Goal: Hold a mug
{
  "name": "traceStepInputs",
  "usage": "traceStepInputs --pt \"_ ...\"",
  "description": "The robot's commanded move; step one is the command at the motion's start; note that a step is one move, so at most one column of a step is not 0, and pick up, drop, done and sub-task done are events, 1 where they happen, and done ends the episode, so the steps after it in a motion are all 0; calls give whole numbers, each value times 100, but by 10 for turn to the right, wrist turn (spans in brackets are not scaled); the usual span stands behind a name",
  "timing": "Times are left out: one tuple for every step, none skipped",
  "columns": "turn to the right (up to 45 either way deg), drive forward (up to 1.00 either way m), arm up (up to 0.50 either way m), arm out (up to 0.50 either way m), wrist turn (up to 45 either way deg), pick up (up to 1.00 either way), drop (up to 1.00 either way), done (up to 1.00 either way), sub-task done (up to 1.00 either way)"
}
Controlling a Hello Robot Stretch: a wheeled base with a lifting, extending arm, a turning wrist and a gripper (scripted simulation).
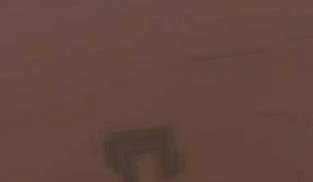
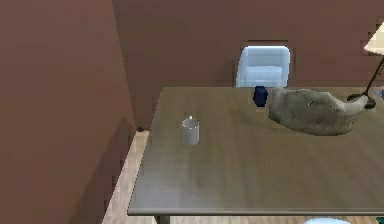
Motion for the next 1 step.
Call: traceStepInputs --pt "0 0 50 0 0 0 0 0 0"
